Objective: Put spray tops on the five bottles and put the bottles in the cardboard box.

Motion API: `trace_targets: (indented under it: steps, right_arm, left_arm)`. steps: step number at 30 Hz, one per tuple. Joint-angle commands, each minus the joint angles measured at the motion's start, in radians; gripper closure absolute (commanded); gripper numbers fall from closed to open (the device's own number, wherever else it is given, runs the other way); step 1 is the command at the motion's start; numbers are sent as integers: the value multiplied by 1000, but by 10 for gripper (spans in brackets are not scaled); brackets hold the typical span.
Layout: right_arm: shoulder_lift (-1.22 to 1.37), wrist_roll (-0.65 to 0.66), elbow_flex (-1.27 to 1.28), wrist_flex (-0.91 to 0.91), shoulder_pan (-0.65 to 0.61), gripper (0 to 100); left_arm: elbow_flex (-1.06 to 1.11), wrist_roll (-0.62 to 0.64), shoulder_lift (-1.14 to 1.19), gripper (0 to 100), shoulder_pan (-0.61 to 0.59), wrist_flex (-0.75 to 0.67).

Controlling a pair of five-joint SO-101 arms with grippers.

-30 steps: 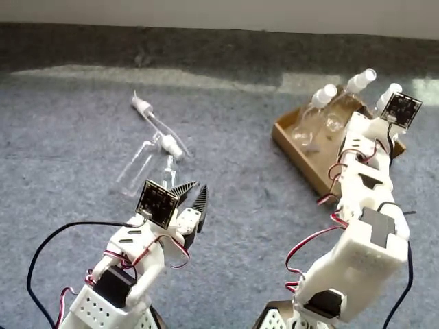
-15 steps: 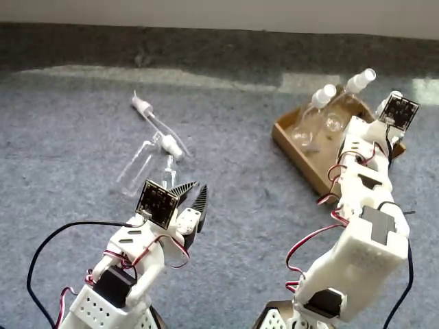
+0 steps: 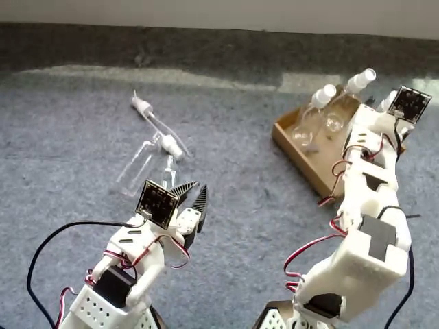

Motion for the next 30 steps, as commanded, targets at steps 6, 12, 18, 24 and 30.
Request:
trace_targets:
  steps: [6,12,18,24,30]
  right_arm:
    - [-137,-5,-25,-7,-12,684]
    - [-240,-2,-27,42,-12,684]
    - [-398,-2,-35,315,-12,684]
    - [-604,0,-28,526,-33,684]
    - [-828,87,-7,740,-122,684]
  left_arm:
    - [18,5,-7,995,-12,2]
    - [18,5,-7,995,-12,2]
    - [18,5,-7,995,-12,2]
    - [18,5,-7,995,-12,2]
    - [18,5,-8,995,-13,2]
